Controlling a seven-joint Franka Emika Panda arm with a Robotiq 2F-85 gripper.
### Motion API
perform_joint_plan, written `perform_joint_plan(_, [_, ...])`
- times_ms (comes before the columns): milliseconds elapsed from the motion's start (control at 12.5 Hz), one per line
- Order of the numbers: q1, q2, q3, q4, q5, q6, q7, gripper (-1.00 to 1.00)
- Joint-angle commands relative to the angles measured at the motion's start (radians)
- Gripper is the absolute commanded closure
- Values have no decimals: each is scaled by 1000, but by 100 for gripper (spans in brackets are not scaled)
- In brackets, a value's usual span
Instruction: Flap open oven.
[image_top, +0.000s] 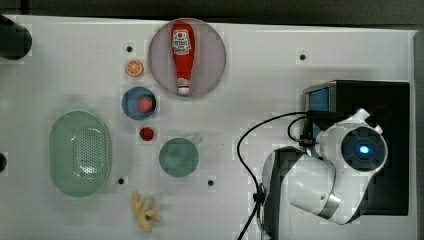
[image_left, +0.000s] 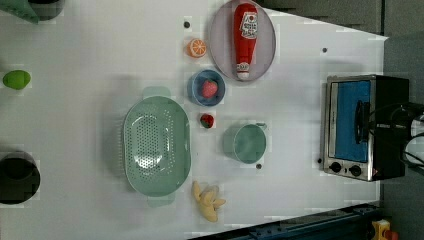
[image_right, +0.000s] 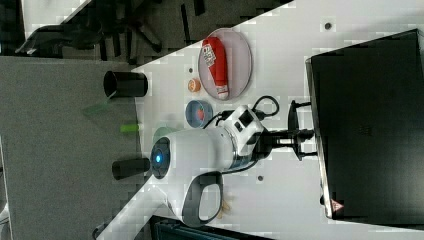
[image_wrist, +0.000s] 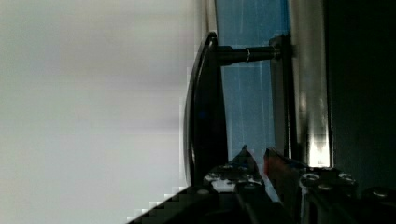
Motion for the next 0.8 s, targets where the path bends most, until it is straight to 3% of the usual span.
perform_joint_plan(80, [63, 0, 34, -17, -112, 7, 38, 65])
perform_joint_plan(800, [162, 72, 154, -27, -558, -126, 696, 65])
